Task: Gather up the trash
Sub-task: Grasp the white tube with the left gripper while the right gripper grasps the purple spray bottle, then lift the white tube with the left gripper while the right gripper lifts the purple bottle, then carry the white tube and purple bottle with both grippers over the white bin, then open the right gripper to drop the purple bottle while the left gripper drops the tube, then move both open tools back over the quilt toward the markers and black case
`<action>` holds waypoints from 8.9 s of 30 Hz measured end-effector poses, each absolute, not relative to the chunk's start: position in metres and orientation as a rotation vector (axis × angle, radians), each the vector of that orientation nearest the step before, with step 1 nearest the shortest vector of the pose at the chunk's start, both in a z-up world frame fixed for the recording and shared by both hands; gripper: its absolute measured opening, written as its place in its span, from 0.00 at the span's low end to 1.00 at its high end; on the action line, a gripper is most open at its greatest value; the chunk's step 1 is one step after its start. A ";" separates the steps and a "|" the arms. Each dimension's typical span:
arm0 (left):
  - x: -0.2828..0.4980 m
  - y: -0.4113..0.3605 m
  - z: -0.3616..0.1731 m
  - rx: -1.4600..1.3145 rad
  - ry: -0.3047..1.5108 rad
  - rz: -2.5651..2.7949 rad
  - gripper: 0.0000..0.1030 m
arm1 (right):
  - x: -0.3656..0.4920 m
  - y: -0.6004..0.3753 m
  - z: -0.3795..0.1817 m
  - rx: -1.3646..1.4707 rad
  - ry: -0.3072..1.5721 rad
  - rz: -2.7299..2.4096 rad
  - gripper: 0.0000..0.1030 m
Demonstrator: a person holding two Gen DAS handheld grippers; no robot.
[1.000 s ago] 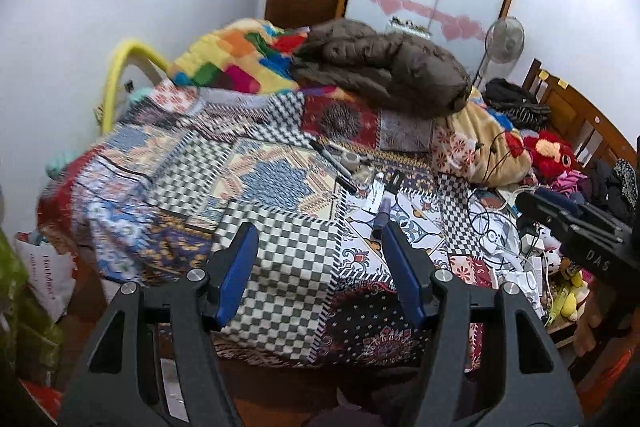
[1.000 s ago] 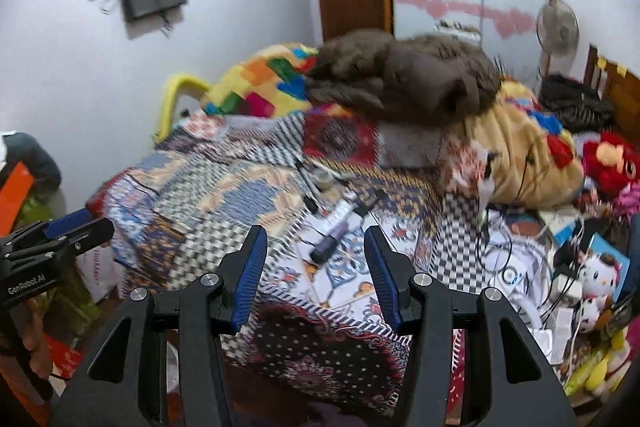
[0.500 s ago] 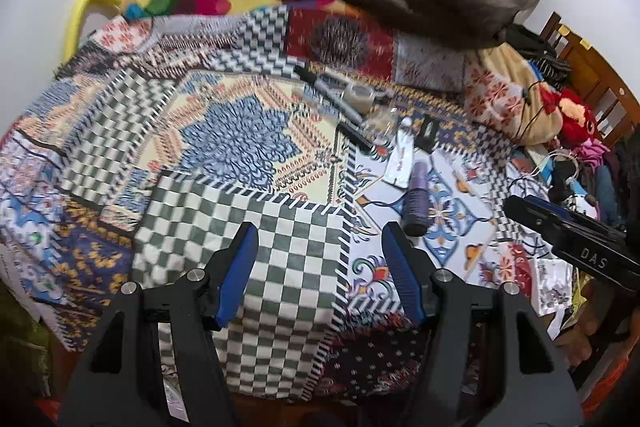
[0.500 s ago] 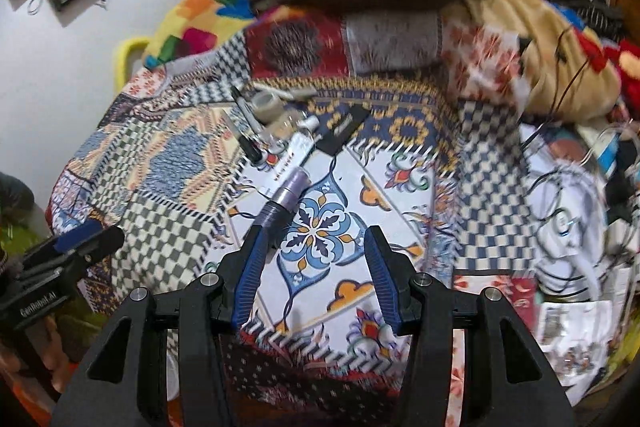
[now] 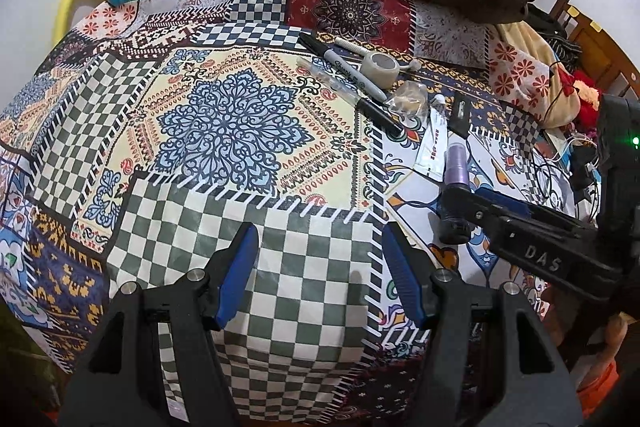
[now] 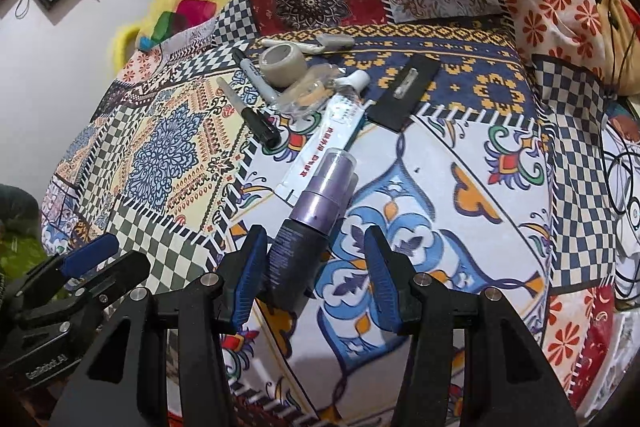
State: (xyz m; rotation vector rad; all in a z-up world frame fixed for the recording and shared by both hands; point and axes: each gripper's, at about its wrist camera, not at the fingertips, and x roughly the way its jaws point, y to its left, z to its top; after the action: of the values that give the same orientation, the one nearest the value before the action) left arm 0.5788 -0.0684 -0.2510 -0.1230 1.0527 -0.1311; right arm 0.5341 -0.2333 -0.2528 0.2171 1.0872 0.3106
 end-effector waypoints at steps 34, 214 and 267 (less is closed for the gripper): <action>0.662 -0.189 -0.285 0.157 1.076 -0.315 0.47 | 0.517 -0.296 -0.247 0.142 1.007 0.244 0.24; 0.214 0.223 -0.288 -0.502 1.190 0.289 0.37 | 0.259 0.102 -0.194 -0.437 1.118 0.897 0.38; 0.342 0.009 -0.027 -0.206 0.665 0.022 0.51 | 0.318 -0.189 -0.014 -0.077 0.557 0.488 0.64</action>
State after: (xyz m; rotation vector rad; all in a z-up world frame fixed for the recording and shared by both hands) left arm 0.3416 0.0086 -0.0273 -0.2057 0.6652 0.0223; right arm 0.3184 -0.1893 -0.0138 -0.0771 0.5574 0.4880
